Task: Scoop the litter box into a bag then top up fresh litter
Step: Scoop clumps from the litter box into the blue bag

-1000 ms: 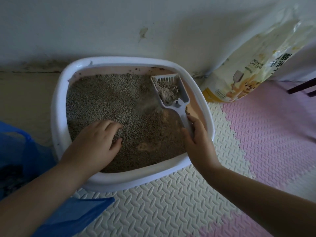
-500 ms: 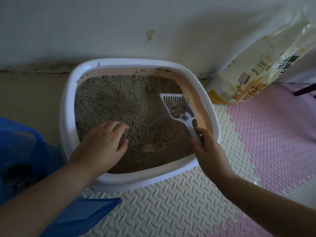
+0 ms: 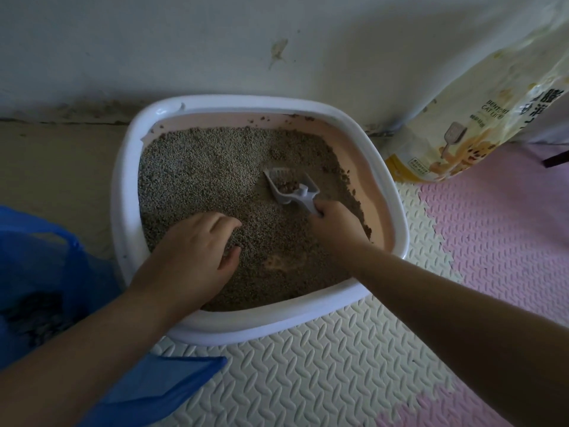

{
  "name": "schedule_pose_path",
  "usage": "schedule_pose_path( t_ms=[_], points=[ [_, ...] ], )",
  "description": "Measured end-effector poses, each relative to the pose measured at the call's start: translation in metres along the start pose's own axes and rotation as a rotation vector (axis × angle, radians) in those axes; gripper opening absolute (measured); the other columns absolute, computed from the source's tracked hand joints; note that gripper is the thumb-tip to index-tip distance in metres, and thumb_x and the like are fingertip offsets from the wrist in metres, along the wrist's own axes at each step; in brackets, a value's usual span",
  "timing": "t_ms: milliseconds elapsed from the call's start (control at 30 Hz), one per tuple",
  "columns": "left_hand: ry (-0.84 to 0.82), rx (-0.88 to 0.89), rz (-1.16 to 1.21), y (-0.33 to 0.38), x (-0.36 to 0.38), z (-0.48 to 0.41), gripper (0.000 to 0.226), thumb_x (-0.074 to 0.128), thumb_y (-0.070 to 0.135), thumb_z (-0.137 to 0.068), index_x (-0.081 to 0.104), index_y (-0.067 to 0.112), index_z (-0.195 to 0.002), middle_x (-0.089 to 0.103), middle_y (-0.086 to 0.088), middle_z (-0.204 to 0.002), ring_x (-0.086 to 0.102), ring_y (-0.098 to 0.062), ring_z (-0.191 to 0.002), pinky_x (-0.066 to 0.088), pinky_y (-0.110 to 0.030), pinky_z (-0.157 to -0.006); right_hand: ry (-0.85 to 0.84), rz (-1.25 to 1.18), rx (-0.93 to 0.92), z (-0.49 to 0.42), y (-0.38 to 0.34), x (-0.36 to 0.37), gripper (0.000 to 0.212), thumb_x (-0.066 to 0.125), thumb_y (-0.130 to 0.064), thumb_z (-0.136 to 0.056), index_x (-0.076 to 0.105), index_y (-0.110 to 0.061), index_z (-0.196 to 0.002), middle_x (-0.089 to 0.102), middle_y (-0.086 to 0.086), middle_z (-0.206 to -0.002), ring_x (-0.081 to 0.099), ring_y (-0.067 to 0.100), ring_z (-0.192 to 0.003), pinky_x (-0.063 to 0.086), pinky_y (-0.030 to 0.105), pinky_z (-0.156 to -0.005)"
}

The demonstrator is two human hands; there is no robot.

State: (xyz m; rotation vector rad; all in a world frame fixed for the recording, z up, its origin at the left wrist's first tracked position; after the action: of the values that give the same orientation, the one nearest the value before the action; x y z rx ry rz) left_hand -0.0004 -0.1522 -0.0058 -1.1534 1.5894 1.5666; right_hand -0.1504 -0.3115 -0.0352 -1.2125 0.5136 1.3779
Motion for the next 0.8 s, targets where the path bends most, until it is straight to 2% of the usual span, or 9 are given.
schedule_pose_path(
  t_ms=[33,167,300,367,500,567,633,700,800],
  points=[
    [-0.005,-0.002,0.009,0.000,0.001,0.000,0.046,0.035,0.039,-0.088,0.057,0.013,-0.118,0.062,-0.001,-0.111,0.058,-0.019,-0.103,0.050,-0.038,-0.087,-0.008,-0.019,0.014,-0.009,-0.005,0.002,0.020,0.045,-0.017,-0.094,0.061,-0.015,-0.103,0.062,0.003,-0.077,0.059,0.016,-0.060,0.043,0.024,-0.044],
    [-0.030,0.003,0.015,-0.001,0.006,-0.002,0.046,0.034,0.040,-0.090,0.057,0.013,-0.119,0.062,-0.002,-0.113,0.057,-0.017,-0.102,0.050,-0.037,-0.087,0.016,-0.041,0.048,-0.043,-0.030,0.004,0.017,0.044,-0.009,-0.090,0.058,-0.007,-0.099,0.058,0.005,-0.077,0.051,0.015,-0.055,0.035,0.022,-0.042],
    [-0.020,0.000,0.045,-0.001,0.003,-0.001,0.043,0.035,0.039,-0.091,0.058,0.015,-0.119,0.062,0.001,-0.112,0.056,-0.015,-0.103,0.049,-0.034,-0.088,0.024,-0.058,0.062,-0.055,-0.027,0.026,0.031,0.039,-0.019,-0.097,0.043,-0.011,-0.126,0.059,0.009,-0.104,0.058,0.024,-0.079,0.039,0.028,-0.052],
    [-0.005,-0.011,0.046,-0.001,-0.001,-0.001,0.042,0.035,0.039,-0.091,0.058,0.017,-0.118,0.062,0.003,-0.111,0.055,-0.013,-0.102,0.046,-0.031,-0.087,0.031,-0.101,0.040,-0.049,-0.022,0.028,0.034,0.038,-0.026,-0.099,0.039,-0.013,-0.130,0.057,0.009,-0.111,0.058,0.026,-0.087,0.045,0.033,-0.062],
    [0.004,-0.030,0.055,0.000,-0.005,-0.001,0.043,0.033,0.040,-0.089,0.058,0.017,-0.116,0.062,0.002,-0.110,0.056,-0.015,-0.102,0.048,-0.034,-0.084,0.068,-0.183,-0.049,-0.028,-0.018,0.011,0.032,0.038,-0.026,-0.100,0.040,-0.015,-0.130,0.053,0.000,-0.099,0.051,0.011,-0.071,0.043,0.033,-0.062],
    [0.010,-0.030,0.050,0.001,-0.006,-0.001,0.043,0.034,0.040,-0.088,0.059,0.016,-0.114,0.062,0.002,-0.108,0.057,-0.016,-0.101,0.048,-0.033,-0.083,0.085,-0.191,-0.134,-0.010,-0.020,-0.001,0.031,0.041,-0.027,-0.099,0.041,-0.018,-0.129,0.055,-0.003,-0.097,0.053,0.009,-0.071,0.044,0.033,-0.062],
    [0.017,-0.026,0.038,0.002,-0.008,-0.001,0.042,0.036,0.040,-0.088,0.060,0.016,-0.113,0.063,0.002,-0.107,0.057,-0.016,-0.101,0.046,-0.030,-0.083,0.109,-0.188,-0.228,0.009,-0.019,-0.014,0.030,0.046,-0.029,-0.097,0.044,-0.023,-0.127,0.057,-0.007,-0.097,0.056,0.007,-0.077,0.046,0.027,-0.064],
    [0.032,-0.026,0.033,0.001,-0.009,-0.001,0.036,0.042,0.036,-0.091,0.061,0.015,-0.113,0.063,0.002,-0.107,0.057,-0.016,-0.101,0.042,-0.026,-0.083,0.170,-0.166,-0.309,0.028,-0.016,-0.030,0.027,0.051,-0.028,-0.095,0.049,-0.026,-0.122,0.056,-0.014,-0.092,0.053,-0.005,-0.078,0.038,0.008,-0.062],
    [0.084,-0.030,0.047,0.001,-0.017,0.003,0.033,0.044,0.036,-0.091,0.063,0.017,-0.111,0.063,0.005,-0.105,0.056,-0.011,-0.098,0.039,-0.022,-0.080,0.235,-0.195,-0.424,0.053,-0.011,-0.044,0.025,0.055,-0.024,-0.093,0.054,-0.025,-0.118,0.055,-0.020,-0.087,0.052,-0.012,-0.080,0.038,0.007,-0.067]
  ],
)
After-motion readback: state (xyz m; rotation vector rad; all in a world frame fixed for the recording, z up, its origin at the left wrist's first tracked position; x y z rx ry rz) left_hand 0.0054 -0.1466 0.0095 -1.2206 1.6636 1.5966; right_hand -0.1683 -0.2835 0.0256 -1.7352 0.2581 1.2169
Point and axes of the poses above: each hand's wrist, its own z-axis away from the middle knuckle, its own x-axis out of the palm, y = z × x, the point moved 10 cm from there along -z, towards the middle knuckle
